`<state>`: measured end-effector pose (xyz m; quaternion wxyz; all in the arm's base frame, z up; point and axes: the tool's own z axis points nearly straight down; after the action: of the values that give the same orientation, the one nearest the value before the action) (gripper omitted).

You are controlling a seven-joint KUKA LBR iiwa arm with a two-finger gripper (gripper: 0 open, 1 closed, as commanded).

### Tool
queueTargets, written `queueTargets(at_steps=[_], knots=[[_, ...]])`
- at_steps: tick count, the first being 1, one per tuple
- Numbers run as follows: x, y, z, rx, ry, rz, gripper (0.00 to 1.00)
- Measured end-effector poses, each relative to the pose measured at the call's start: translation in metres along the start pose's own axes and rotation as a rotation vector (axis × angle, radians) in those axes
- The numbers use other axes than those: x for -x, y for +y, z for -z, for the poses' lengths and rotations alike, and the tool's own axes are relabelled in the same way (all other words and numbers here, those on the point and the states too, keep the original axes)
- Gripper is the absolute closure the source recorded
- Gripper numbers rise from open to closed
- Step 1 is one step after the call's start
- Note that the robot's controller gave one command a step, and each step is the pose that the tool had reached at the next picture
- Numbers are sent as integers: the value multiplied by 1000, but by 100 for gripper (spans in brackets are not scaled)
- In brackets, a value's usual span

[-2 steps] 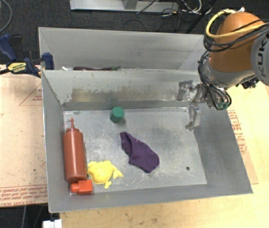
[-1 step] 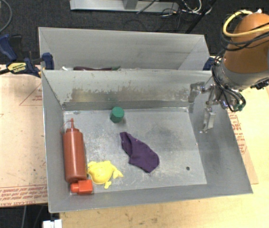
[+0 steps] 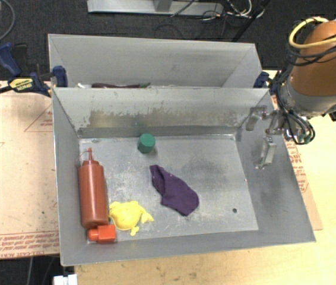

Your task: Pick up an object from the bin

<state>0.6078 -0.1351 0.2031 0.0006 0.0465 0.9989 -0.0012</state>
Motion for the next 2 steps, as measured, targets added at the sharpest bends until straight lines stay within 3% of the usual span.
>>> queueTargets(at_steps=[1, 2], knots=[[-8, 51, -28, 4, -2, -201, 0], [-43, 50, -76, 4, -2, -35, 0]])
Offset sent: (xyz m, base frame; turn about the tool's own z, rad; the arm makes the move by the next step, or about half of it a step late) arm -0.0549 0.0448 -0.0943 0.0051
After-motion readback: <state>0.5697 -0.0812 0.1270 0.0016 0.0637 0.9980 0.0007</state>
